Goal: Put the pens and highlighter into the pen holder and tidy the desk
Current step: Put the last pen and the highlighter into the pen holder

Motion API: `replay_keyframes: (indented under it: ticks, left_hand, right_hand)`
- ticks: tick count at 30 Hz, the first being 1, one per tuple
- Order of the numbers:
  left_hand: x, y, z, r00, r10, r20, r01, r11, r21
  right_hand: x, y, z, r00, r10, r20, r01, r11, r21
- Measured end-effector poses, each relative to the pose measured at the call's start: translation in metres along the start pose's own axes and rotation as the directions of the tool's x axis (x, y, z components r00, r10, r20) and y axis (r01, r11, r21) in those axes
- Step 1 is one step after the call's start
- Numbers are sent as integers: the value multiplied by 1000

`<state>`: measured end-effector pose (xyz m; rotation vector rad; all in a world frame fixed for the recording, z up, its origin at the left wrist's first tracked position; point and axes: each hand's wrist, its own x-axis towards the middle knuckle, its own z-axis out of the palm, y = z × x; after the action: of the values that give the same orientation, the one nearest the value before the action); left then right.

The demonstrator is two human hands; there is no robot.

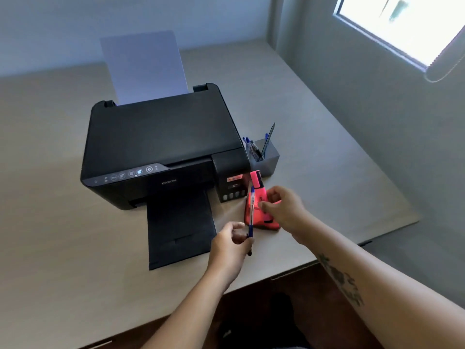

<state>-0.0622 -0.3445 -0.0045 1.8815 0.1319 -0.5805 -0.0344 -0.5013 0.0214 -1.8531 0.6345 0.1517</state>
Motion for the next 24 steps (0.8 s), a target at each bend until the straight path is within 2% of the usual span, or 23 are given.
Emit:
replay_keyframes:
  ticks: [5, 11, 18, 24]
  left_hand:
    - [26, 42, 13, 988, 155, 22, -155, 988, -11]
    - [79, 107, 32, 965, 222, -138, -221, 975, 20]
    - [132, 152, 63, 877, 221, -426, -208, 975, 77]
    - [155, 156, 93, 818, 164, -551, -102, 985, 142]
  right_hand:
    - [24, -32, -42, 995, -88, -51, 89, 996, 7]
    - [70, -65, -85, 983, -171, -67, 170, 985, -18]
    - [140, -78, -106, 978, -206, 40, 208, 975, -78]
    - [182, -65, -96, 963, -214, 163, 227, 972, -65]
